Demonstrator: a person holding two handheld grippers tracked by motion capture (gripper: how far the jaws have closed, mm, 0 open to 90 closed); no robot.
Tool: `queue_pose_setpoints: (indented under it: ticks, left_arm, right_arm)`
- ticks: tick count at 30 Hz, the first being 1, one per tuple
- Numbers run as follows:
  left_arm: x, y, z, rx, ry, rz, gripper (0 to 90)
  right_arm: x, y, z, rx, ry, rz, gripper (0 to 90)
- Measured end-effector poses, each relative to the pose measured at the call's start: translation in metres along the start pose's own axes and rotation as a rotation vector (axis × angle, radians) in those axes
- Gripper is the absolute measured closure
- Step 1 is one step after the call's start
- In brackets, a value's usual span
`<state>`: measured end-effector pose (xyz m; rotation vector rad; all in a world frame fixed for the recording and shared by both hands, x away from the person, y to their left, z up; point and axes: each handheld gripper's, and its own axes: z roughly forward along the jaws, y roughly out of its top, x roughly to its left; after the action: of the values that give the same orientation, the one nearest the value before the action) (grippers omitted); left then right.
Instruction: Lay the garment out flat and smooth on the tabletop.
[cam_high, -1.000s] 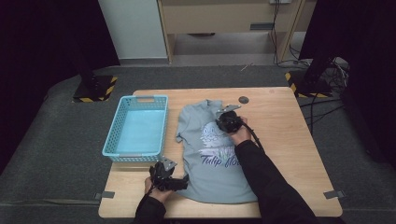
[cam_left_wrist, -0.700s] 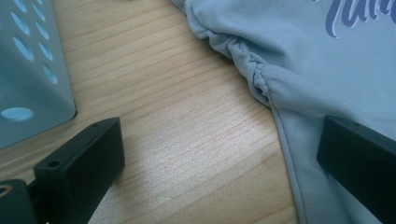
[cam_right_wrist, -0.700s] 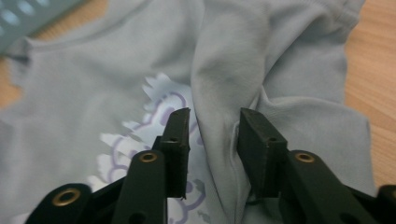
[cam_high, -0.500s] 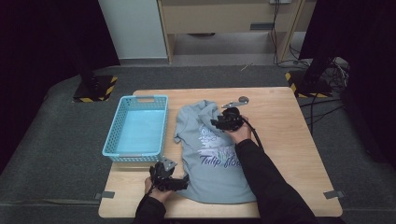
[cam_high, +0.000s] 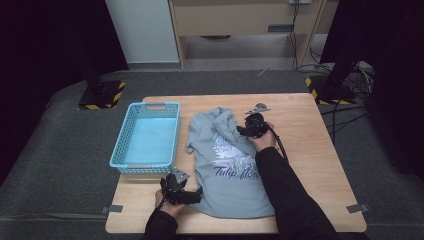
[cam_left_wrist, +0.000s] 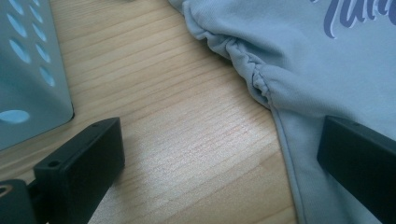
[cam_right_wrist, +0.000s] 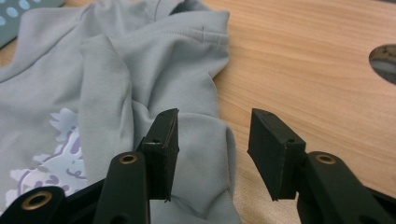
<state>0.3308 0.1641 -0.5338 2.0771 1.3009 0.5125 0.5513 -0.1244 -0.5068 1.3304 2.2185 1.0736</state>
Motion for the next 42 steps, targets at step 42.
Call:
queue_pose_setpoints:
  ticks: [42]
  left_arm:
    - [-0.002,0.001,-0.001,0.024,0.018,-0.024,0.0]
  right_arm:
    - [-0.060,0.017,-0.061,-0.106,-0.259,0.080,87.8]
